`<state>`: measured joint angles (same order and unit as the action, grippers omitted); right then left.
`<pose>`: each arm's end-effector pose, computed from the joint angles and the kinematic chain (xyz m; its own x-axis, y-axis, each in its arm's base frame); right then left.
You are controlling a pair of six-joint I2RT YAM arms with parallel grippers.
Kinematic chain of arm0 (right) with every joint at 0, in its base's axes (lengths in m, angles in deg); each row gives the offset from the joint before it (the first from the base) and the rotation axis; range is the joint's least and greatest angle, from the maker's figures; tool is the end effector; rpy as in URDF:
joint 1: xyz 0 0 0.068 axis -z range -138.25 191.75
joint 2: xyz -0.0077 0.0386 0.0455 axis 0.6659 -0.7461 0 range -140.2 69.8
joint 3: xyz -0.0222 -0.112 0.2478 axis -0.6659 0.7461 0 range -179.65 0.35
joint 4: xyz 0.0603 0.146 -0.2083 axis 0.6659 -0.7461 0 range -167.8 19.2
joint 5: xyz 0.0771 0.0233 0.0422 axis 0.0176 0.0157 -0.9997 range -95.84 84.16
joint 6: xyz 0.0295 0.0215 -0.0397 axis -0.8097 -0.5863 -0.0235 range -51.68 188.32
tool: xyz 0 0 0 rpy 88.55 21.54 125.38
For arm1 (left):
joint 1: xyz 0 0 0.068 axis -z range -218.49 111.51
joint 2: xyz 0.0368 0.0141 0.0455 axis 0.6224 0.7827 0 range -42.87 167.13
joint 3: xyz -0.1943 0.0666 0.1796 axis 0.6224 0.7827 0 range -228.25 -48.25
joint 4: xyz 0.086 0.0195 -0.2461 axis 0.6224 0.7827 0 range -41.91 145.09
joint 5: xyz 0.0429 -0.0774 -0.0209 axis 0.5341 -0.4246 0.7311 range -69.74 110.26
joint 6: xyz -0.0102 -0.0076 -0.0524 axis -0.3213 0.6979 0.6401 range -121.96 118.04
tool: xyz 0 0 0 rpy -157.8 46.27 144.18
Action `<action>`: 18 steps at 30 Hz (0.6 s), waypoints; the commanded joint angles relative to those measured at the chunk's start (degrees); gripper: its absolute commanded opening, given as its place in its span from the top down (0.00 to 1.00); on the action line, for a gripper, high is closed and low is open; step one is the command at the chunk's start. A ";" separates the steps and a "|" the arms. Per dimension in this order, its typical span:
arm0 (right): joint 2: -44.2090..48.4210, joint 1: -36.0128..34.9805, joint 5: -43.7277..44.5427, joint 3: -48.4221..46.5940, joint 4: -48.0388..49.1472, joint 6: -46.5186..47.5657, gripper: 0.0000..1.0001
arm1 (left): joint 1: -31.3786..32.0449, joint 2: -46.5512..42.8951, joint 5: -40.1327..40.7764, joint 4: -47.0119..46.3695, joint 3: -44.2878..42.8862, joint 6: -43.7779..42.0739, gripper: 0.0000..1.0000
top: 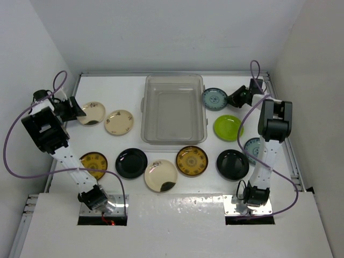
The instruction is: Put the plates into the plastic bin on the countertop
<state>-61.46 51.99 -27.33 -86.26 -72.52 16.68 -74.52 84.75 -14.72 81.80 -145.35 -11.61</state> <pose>0.4790 -0.0733 0.1049 -0.5074 0.8330 -0.2203 0.5067 0.4953 0.7057 0.3900 0.2585 0.1570 -0.7648 -0.3866 -0.5153 -0.1544 0.8866 -0.4361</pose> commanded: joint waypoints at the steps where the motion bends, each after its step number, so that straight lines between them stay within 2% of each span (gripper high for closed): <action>1: -3.21 -0.92 0.40 -0.32 0.92 -2.59 0.74 | -0.09 0.80 0.79 3.73 2.44 -0.46 0.32; 2: -3.30 -0.92 0.40 -0.05 1.27 -3.03 0.86 | -0.09 0.80 0.27 3.73 2.96 -0.46 0.32; 3: -3.30 -0.84 0.14 0.30 1.28 -3.64 0.92 | -0.09 0.27 0.27 3.73 2.97 -0.46 0.33; 4: -1.99 -0.14 -0.38 2.04 5.63 -4.17 1.00 | -0.09 0.27 0.27 3.73 2.97 -0.46 0.33; 6: -0.67 0.30 -1.26 3.37 8.12 -6.36 1.00 | -0.09 -0.25 -0.26 3.73 3.66 -0.46 0.33; 9: 4.69 0.22 0.40 3.47 9.28 -4.89 1.00 | -0.09 -0.26 -0.79 3.73 4.19 -0.46 0.33; 13: 14.88 -3.28 6.02 2.15 8.31 -1.37 1.00 | -0.09 -0.79 -0.18 3.73 4.20 0.15 0.36; 15: 21.99 -5.30 14.08 3.02 8.66 1.96 1.00 | -0.09 -0.26 -0.17 3.73 4.20 0.16 0.39; 18: 25.59 -8.39 14.90 3.20 10.32 5.49 1.00 | 0.44 -0.26 -0.70 3.73 4.73 0.16 0.41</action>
<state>-44.68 47.62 -16.62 -81.73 -67.82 17.36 -74.52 83.87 -16.49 81.41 -143.03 -11.72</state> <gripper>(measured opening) 0.010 0.594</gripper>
